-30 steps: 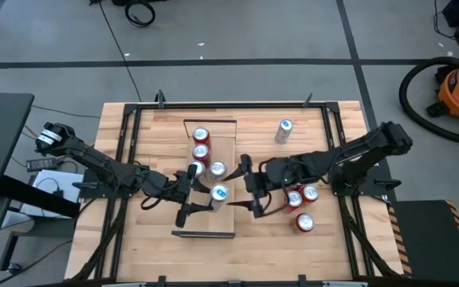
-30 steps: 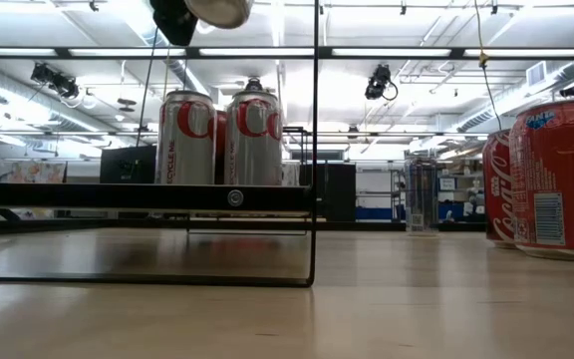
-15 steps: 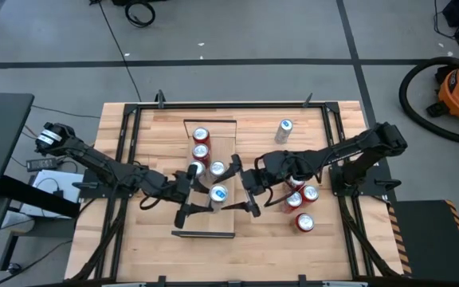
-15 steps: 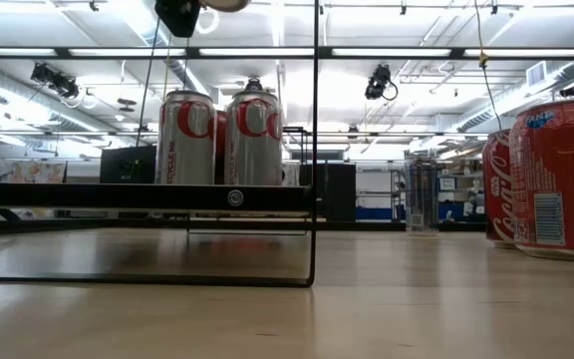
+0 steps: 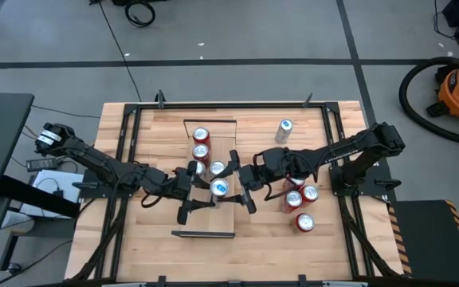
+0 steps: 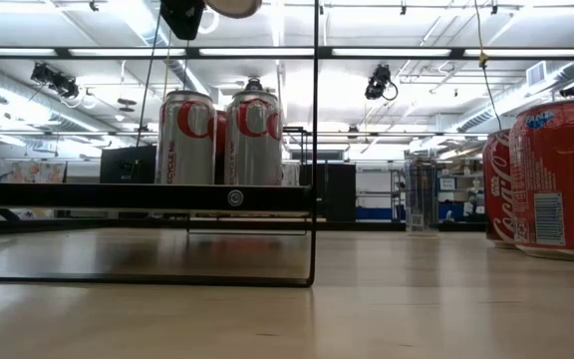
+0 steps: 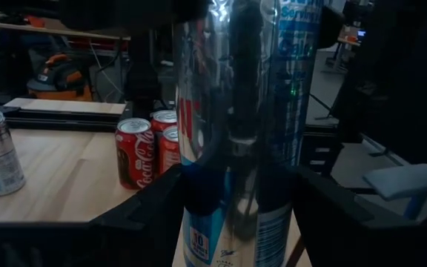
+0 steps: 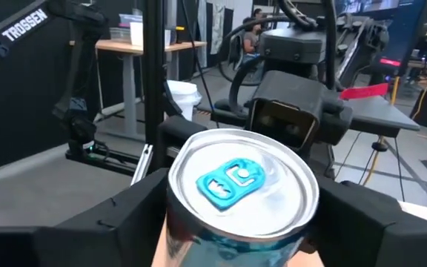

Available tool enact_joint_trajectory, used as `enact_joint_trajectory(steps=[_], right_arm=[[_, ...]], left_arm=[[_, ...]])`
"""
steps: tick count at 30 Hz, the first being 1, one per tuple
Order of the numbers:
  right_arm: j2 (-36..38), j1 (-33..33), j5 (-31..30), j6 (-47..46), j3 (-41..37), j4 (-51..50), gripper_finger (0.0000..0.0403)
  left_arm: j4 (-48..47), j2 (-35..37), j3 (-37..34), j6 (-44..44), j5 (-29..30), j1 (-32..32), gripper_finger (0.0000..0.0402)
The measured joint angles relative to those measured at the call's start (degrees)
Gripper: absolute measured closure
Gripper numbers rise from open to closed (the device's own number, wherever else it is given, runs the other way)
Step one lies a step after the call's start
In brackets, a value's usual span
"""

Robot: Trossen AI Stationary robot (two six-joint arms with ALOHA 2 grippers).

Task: Place canned beverage on shelf
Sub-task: Put the bottom blue soda can on the shelf

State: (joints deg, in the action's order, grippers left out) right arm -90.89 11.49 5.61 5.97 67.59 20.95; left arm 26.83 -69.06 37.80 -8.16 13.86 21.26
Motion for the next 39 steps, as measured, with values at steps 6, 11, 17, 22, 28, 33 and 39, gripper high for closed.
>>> enact_joint_trajectory(steps=[6,11,17,22,28,33,39], right_arm=[[0.0,-0.4,-0.6,-0.6,0.0,-0.3,0.0148],[0.0,-0.4,-1.0,-0.4,0.0,-0.7,0.0142],[0.0,-0.4,-4.4,-0.4,0.0,-2.7,0.0141],[0.0,0.1,-9.6,0.8,-0.1,-3.2,0.0140],[0.0,1.3,-13.5,2.1,-0.1,-3.0,0.0140],[0.0,1.8,-16.6,2.9,-0.1,-2.2,0.0140],[0.0,1.8,-16.7,2.2,0.0,-1.7,0.0140]], left_arm=[[0.0,0.0,0.0,0.1,0.0,0.0,0.0180],[0.0,0.0,0.0,0.3,1.8,0.1,0.0151],[1.6,0.1,0.2,1.7,7.1,0.1,0.0099],[1.5,0.1,0.2,4.7,16.4,3.0,0.0081],[1.3,0.1,0.2,6.8,27.1,7.8,0.0079],[1.1,-2.3,0.1,4.6,27.2,7.3,0.0079],[2.8,-7.2,0.1,4.3,30.5,6.4,0.0079]])
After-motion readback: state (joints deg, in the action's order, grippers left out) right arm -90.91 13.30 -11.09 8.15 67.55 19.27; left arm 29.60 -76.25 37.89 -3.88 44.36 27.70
